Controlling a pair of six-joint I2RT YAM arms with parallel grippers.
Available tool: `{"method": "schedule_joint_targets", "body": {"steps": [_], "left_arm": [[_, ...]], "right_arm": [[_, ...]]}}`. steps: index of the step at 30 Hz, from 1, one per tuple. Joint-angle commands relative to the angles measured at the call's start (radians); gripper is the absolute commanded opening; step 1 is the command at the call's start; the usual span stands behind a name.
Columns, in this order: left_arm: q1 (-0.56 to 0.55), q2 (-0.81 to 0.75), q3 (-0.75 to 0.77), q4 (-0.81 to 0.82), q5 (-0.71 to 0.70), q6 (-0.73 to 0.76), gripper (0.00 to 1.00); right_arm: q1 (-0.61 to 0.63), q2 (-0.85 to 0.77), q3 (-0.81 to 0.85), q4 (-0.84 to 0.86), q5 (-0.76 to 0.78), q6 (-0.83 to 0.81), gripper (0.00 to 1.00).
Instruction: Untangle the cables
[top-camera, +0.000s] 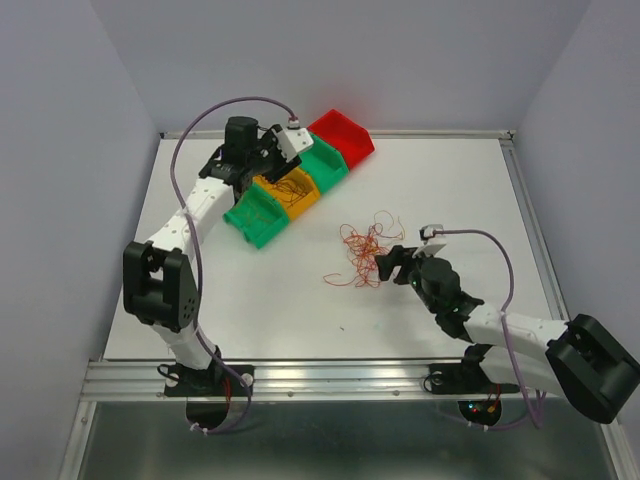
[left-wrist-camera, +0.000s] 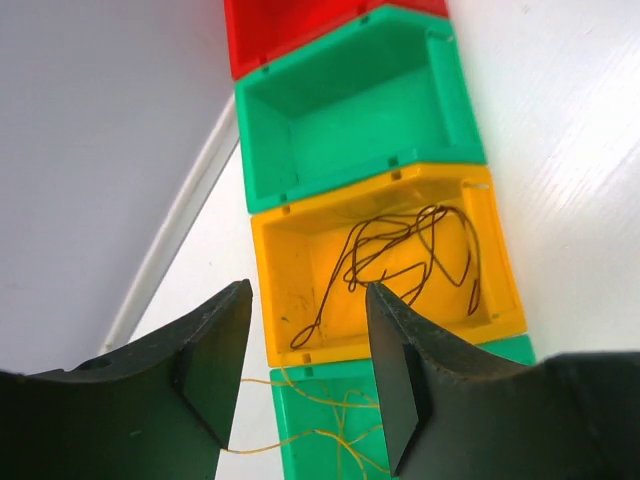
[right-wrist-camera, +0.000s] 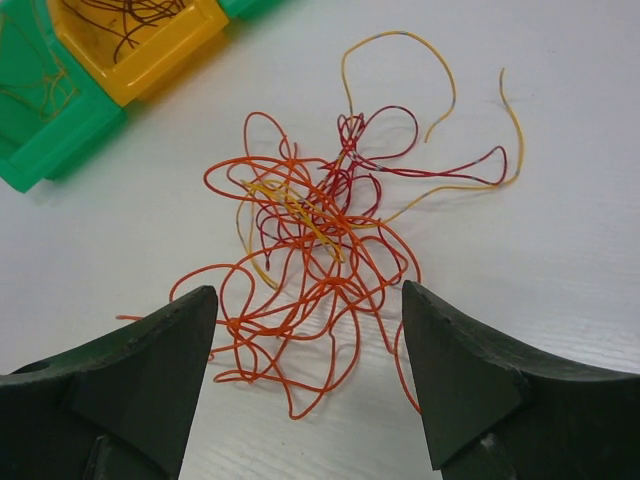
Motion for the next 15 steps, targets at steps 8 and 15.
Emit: {"method": "schedule_joint_targets", "body": {"steps": [8,15], "left_arm": [[-0.329,-0.035,-0.093,-0.067,0.012,-0.081,0.64],[-0.412,0.043,-0.081,-0.075,0.012,-0.172,0.65]], "right_arm": [[-0.001,-0.188,0.070,-0.310,0.392,0.171,0.79],[0.000,-0.354,0.016,-0.342,0.448,0.163,0.79]]}}
